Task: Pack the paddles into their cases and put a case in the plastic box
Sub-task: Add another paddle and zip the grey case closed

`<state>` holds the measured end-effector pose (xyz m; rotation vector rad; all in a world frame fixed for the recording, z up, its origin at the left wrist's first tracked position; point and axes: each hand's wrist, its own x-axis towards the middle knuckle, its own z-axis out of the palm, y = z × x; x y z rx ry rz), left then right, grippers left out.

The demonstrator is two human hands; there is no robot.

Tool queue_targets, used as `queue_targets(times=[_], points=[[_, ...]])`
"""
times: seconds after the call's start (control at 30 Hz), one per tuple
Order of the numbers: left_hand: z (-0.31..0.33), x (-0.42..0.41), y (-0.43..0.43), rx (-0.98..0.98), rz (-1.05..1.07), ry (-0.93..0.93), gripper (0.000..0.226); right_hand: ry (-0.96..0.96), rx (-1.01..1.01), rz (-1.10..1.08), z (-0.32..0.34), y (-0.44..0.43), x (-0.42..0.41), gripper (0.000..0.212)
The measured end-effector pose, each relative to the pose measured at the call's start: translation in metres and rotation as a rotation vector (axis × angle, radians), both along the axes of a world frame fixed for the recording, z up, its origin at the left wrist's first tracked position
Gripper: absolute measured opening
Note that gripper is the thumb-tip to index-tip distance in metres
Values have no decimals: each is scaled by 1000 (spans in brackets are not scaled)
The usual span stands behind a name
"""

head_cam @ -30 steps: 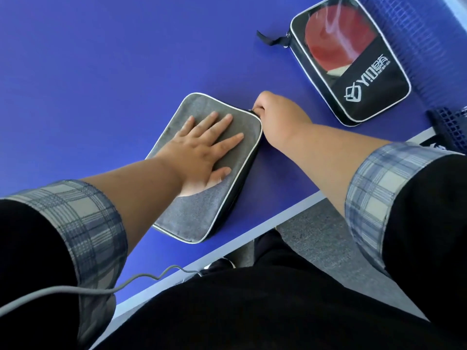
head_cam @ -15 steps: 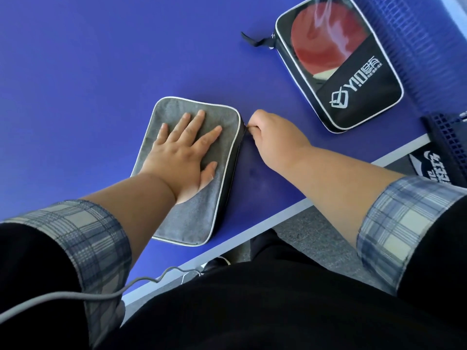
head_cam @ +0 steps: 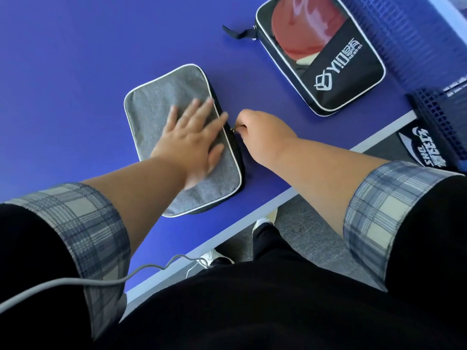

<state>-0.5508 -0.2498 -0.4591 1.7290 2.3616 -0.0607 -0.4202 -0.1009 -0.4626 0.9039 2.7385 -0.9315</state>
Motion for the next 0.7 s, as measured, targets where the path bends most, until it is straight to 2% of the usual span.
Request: queue_targets(times=[0.07, 0.2, 0.47, 0.7], points=[[0, 8, -11, -76, -98, 34, 71, 3, -9, -9, 0, 0, -1, 13], [-6, 11, -15, -130, -53, 89, 78, -3, -22, -13, 0, -2, 3, 13], [-13, -11, 22, -80, 217, 98, 73, -84, -10, 45, 0, -11, 36, 14], [-13, -9, 27, -56, 278, 92, 74, -92, -138, 20, -3, -64, 42, 19]])
